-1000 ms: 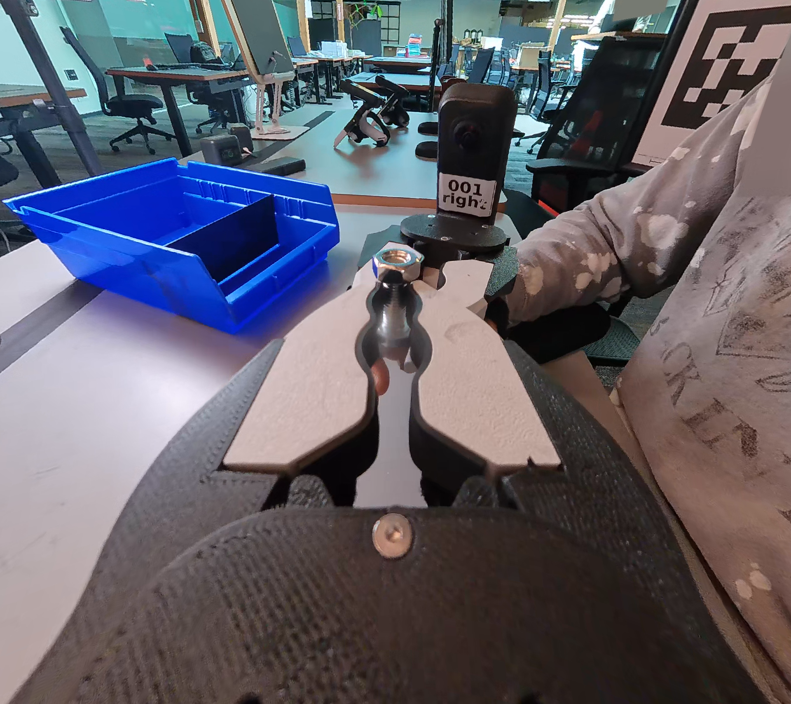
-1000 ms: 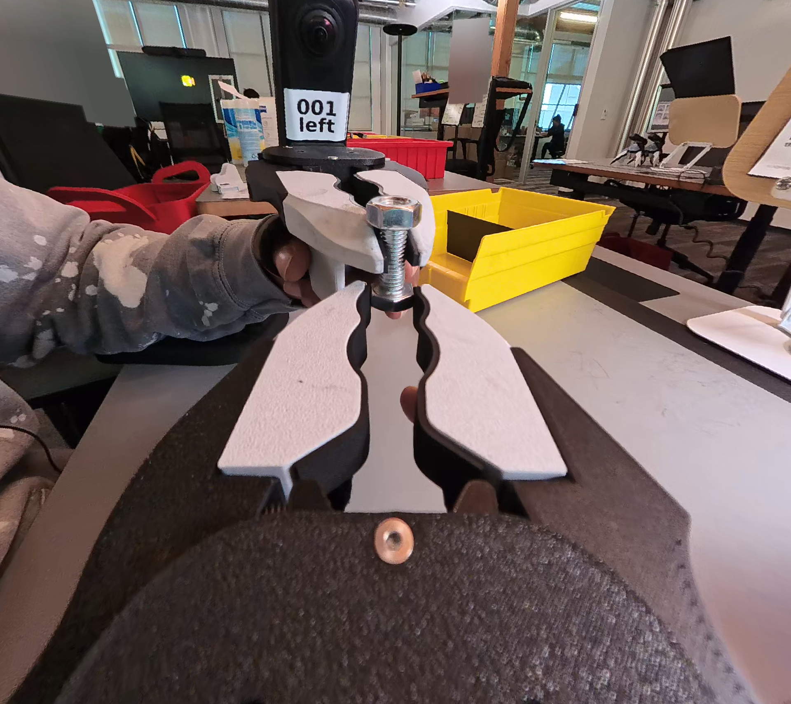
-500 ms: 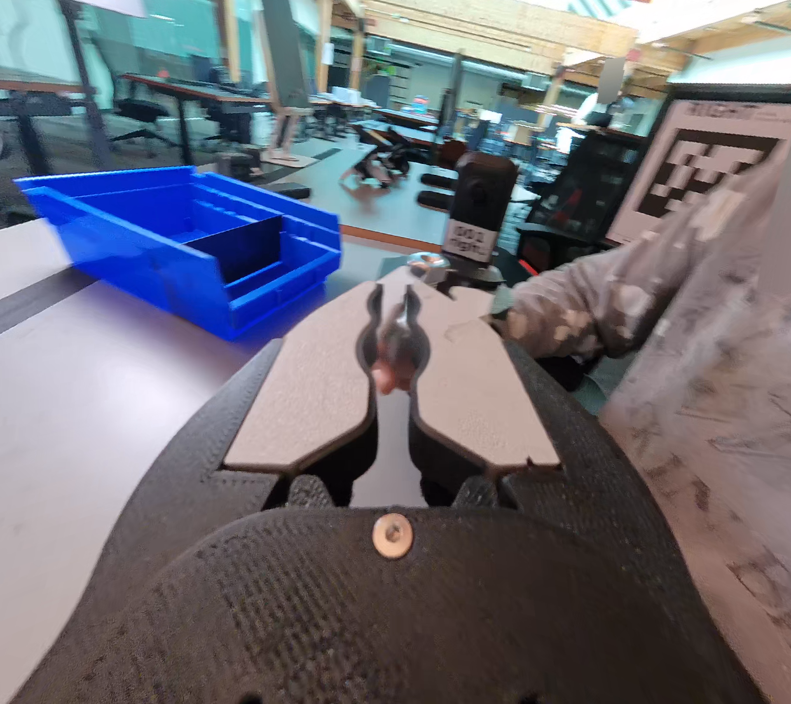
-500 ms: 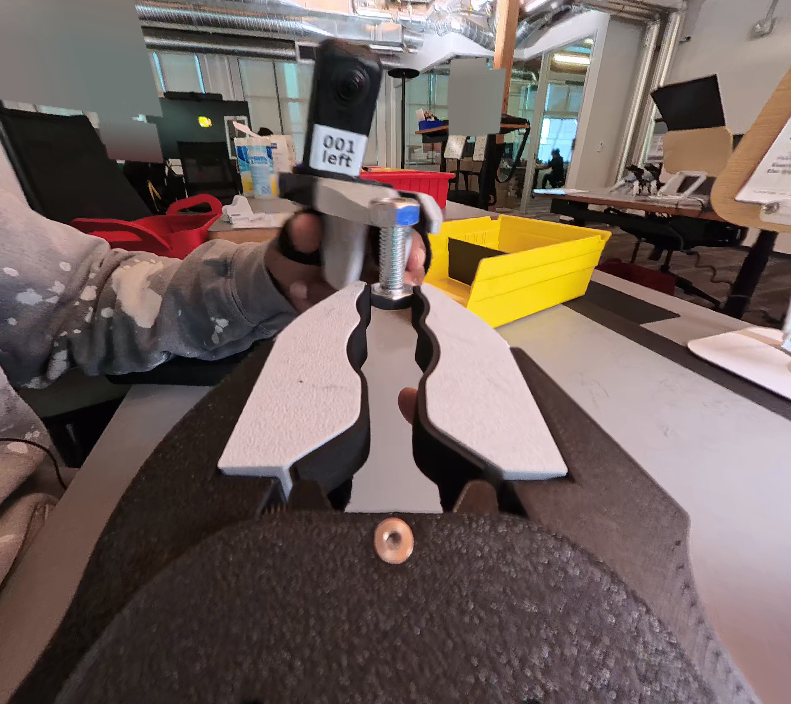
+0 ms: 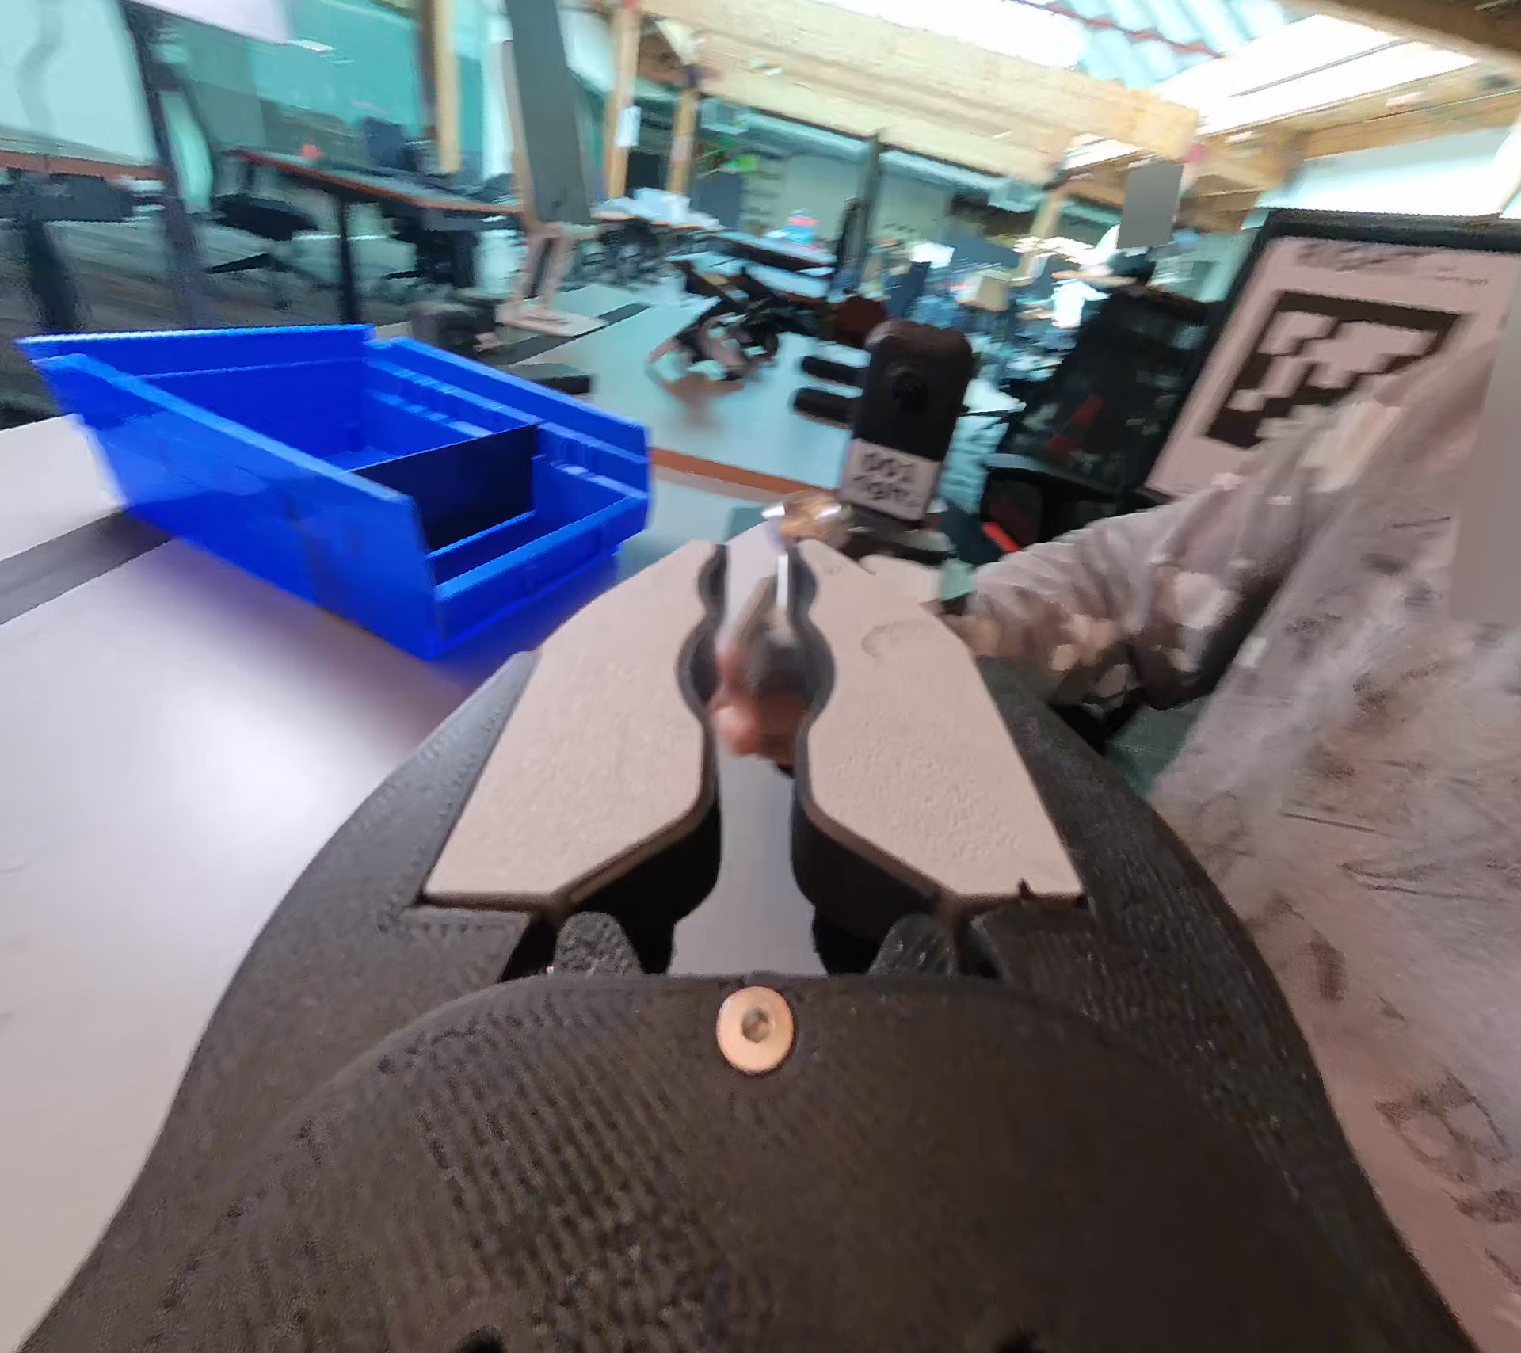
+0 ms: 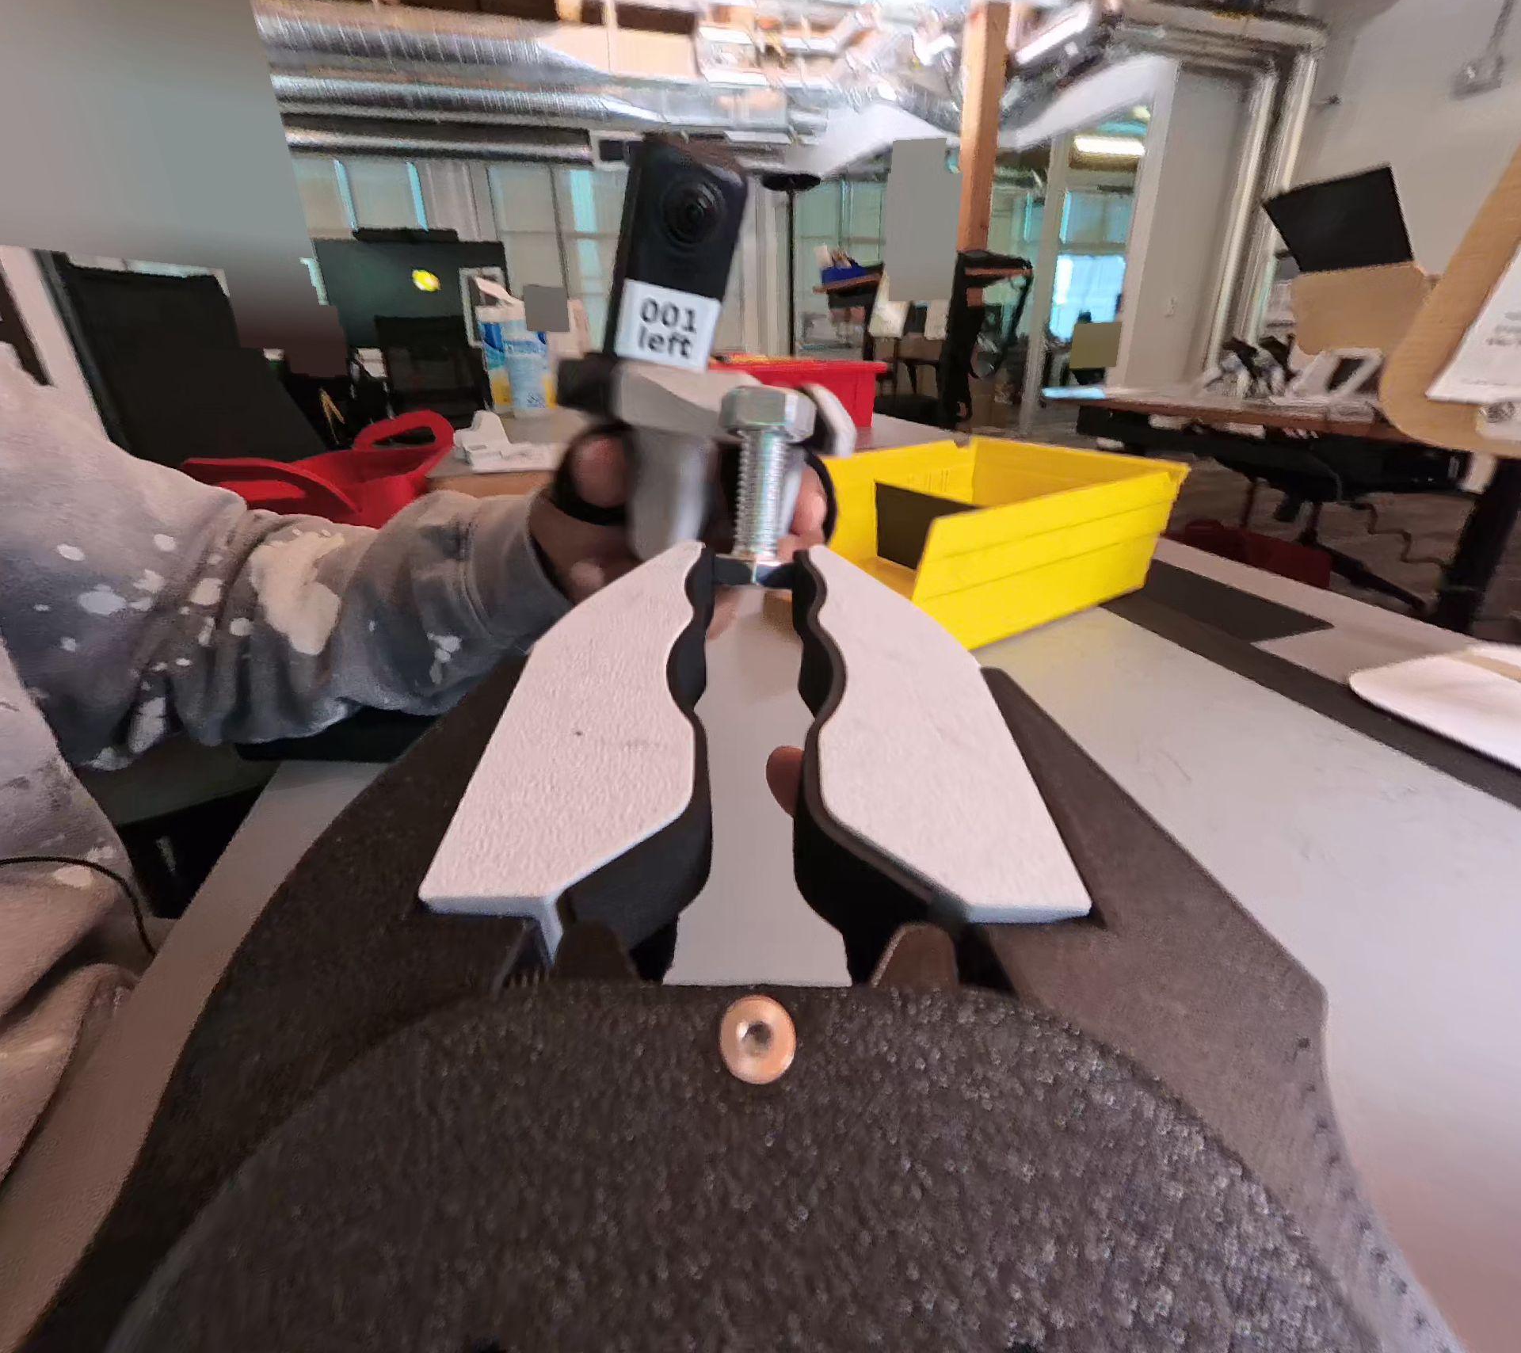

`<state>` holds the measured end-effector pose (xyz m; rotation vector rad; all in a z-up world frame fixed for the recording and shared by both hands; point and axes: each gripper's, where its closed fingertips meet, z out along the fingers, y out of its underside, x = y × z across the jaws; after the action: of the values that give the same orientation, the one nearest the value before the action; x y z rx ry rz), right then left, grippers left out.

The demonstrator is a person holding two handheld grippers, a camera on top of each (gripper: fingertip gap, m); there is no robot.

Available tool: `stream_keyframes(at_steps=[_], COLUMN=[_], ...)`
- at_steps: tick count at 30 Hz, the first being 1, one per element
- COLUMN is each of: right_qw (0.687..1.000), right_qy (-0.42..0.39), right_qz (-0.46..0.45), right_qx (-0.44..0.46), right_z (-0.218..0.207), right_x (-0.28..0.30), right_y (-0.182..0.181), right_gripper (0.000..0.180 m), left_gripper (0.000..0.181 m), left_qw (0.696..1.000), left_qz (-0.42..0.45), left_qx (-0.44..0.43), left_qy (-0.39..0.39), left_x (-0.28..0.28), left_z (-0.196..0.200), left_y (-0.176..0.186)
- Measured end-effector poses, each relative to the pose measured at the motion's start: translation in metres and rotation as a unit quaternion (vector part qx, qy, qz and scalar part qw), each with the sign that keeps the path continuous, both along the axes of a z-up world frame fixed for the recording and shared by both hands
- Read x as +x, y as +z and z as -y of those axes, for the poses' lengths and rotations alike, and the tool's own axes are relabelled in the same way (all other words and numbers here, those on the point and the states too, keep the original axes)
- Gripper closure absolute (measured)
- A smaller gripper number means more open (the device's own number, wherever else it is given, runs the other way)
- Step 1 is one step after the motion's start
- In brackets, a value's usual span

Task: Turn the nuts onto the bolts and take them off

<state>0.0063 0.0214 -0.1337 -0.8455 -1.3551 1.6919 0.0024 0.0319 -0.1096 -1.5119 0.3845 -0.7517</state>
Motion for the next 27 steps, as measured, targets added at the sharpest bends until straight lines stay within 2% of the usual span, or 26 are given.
stream_keyframes(at_steps=[2, 7, 16, 21, 22, 24, 27], right_qw=[1.0, 1.0, 1.0, 1.0, 0.999, 0.999, 0.999], right_qy=[0.007, -0.001, -0.006, 0.016, 0.027, 0.04, 0.04], right_qz=[-0.012, -0.002, 0.023, -0.006, -0.019, -0.034, -0.032], right_qx=[-0.005, -0.004, 0.02, 0.01, 0.005, 0.005, 0.002], right_z=[0.001, 0.001, 0.006, 0.009, 0.01, 0.015, 0.016], right_x=[0.003, 0.0, -0.005, 0.002, 0.005, 0.01, 0.01], right_y=[0.005, 0.001, -0.008, -0.001, 0.003, 0.01, 0.01], right_gripper=[0.162, 0.161, 0.162, 0.162, 0.162, 0.162, 0.162], left_gripper=[0.169, 0.16, 0.163, 0.16, 0.17, 0.17, 0.165], left_qw=[0.999, 0.999, 0.999, 0.999, 1.0, 1.0, 1.0], left_qz=[-0.024, 0.008, -0.022, -0.001, 0.004, -0.017, 0.006], left_qx=[-0.001, 0.015, 0.015, 0.015, 0.005, -0.002, 0.01], left_qy=[0.028, -0.029, -0.025, -0.044, -0.024, 0.012, -0.01], left_x=[-0.008, 0.009, 0.018, 0.017, 0.009, -0.004, 0.0], left_z=[-0.004, 0.007, 0.005, 0.008, 0.004, -0.003, 0.002], left_y=[-0.006, 0.004, 0.0, 0.003, 0.001, -0.007, 0.001])
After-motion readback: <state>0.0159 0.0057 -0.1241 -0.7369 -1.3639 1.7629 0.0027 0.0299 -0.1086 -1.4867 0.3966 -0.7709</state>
